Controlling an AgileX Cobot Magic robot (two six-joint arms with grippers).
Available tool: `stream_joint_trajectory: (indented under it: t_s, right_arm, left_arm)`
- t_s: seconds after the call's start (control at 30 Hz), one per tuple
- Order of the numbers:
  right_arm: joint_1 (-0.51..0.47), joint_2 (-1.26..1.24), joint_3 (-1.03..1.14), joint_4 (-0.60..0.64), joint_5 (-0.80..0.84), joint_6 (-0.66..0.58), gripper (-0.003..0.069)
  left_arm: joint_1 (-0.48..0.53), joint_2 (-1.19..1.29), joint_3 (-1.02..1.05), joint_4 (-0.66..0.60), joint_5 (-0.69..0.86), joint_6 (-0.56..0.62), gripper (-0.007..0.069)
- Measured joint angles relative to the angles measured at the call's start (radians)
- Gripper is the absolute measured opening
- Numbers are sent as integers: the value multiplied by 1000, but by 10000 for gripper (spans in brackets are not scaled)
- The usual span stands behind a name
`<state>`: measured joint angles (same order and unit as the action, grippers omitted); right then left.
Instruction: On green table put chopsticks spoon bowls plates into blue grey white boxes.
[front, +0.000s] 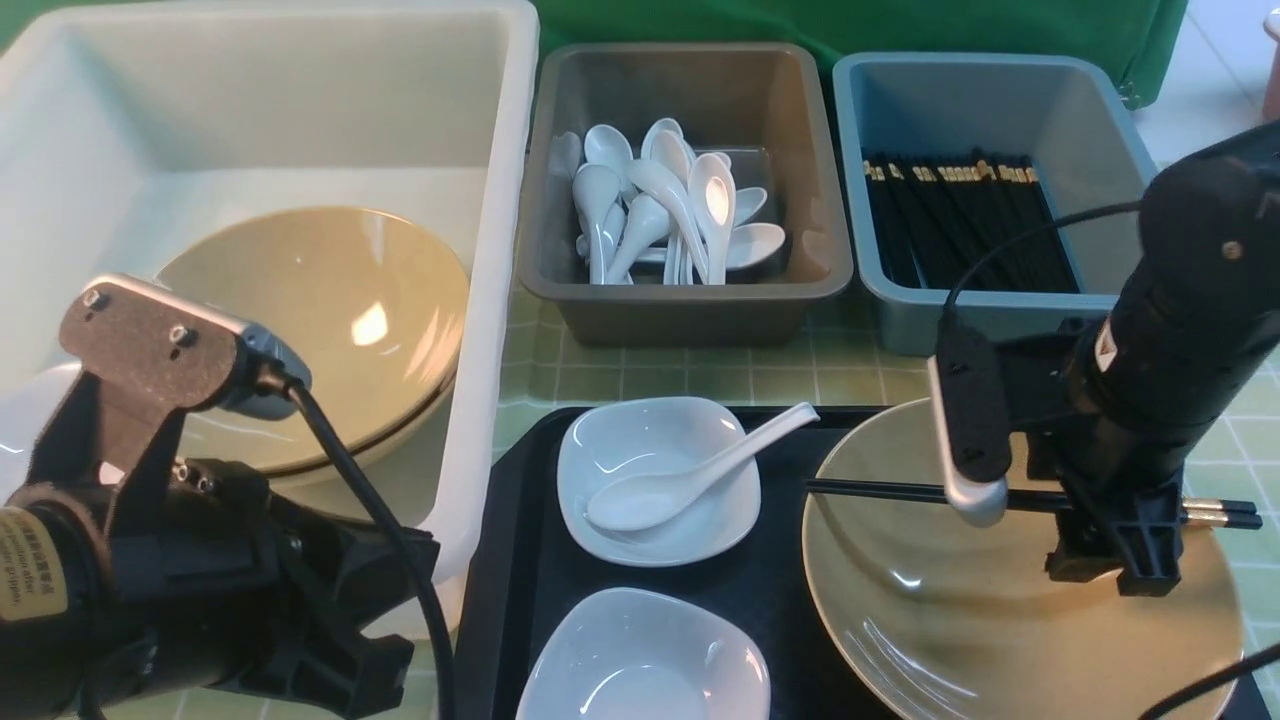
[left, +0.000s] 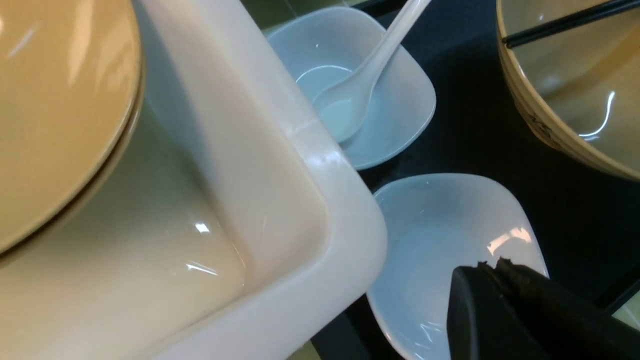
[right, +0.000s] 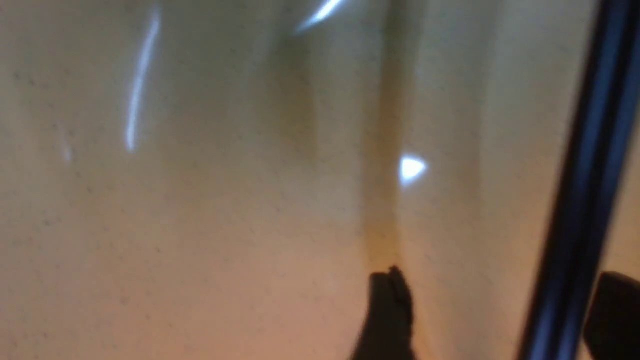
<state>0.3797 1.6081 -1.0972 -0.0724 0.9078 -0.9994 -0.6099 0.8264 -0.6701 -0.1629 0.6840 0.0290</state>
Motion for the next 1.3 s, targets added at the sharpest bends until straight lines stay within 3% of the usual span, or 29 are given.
stream_joint_trajectory:
  t_s: [0.13, 0.17, 0.2, 0.23, 0.57, 0.87, 1.07, 1.3]
  right_arm:
    - [0, 16, 0, 17, 4, -2, 224]
    - [0, 16, 0, 18, 4, -2, 209]
    - [0, 17, 0, 19, 4, -2, 115]
    - [0, 18, 0, 19, 8, -2, 96]
    - [1, 18, -37, 41, 80, 5, 99]
    - [-30, 18, -228, 95, 212, 50, 99]
    - [-145, 79, -455, 98, 216, 276, 99]
    - [-253, 236, -689, 97, -88, 731, 99]
  left_arm:
    - [0, 0, 0, 0, 10, 0, -1]
    - [0, 0, 0, 0, 11, 0, -1]
    - [0, 0, 0, 0, 11, 0, -1]
    - [0, 0, 0, 0, 11, 0, -1]
    - [0, 0, 0, 0, 11, 0, -1]
    - [0, 0, 0, 0, 11, 0, -1]
    - [0, 0, 0, 0, 11, 0, -1]
    - [0, 0, 0, 0, -2, 0, -1]
